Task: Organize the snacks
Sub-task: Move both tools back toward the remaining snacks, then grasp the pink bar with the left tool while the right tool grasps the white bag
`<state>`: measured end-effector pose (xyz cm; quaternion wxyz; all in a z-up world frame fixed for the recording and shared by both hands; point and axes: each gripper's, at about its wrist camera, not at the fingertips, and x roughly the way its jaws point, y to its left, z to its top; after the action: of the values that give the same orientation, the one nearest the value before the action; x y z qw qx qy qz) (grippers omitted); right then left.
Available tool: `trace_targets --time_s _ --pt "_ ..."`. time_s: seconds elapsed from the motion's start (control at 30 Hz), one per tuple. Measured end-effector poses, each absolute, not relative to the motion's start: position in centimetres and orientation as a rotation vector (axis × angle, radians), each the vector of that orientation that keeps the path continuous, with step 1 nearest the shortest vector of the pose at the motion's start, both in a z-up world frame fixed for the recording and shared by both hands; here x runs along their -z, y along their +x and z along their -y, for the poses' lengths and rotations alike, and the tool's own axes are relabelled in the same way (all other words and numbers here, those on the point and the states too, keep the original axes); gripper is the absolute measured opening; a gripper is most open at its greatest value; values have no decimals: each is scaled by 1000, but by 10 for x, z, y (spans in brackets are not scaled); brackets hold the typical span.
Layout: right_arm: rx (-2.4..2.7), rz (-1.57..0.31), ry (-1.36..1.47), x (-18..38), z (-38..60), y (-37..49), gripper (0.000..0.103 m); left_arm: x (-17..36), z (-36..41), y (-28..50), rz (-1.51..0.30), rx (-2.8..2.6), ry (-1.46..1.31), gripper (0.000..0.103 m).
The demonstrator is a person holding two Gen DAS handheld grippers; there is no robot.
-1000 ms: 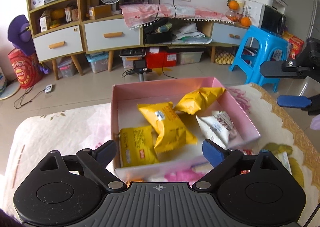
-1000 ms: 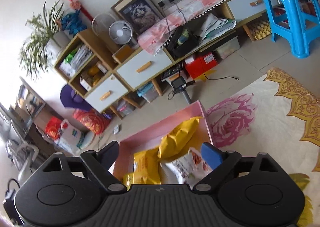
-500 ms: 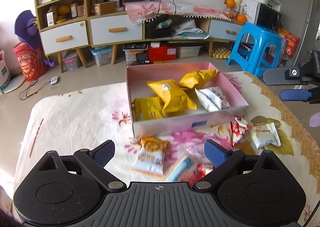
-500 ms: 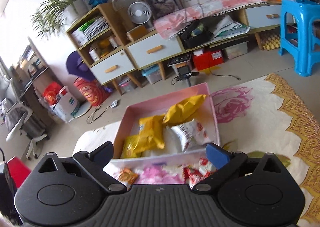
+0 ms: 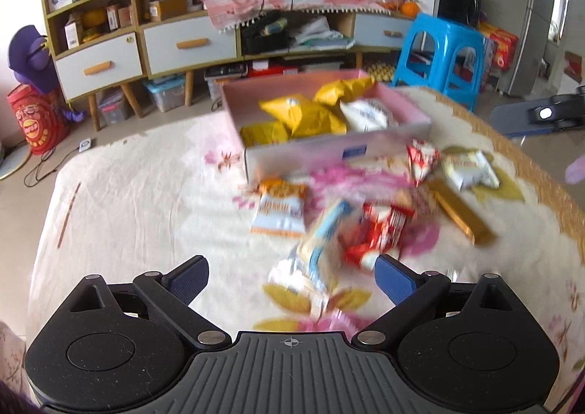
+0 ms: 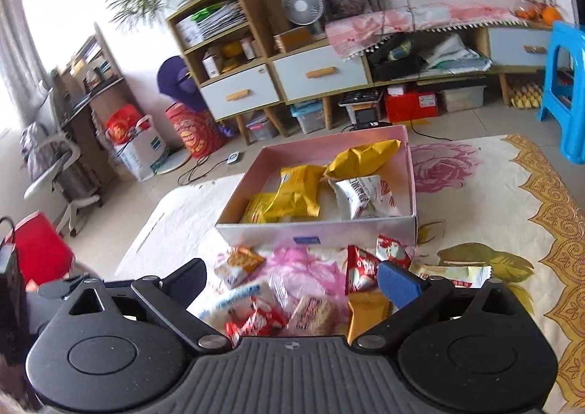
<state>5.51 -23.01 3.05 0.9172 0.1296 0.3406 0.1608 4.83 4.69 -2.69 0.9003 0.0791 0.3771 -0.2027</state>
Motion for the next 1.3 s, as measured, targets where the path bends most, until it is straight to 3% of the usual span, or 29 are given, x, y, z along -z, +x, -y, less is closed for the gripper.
trace_targets --time_s 1.13,1.3 --pt "-656 -692 -286 39 135 -36 92 79 -75 26 -842 602 276 96" --pt "-646 -689 -269 38 136 -32 84 76 -74 27 -844 618 266 83"
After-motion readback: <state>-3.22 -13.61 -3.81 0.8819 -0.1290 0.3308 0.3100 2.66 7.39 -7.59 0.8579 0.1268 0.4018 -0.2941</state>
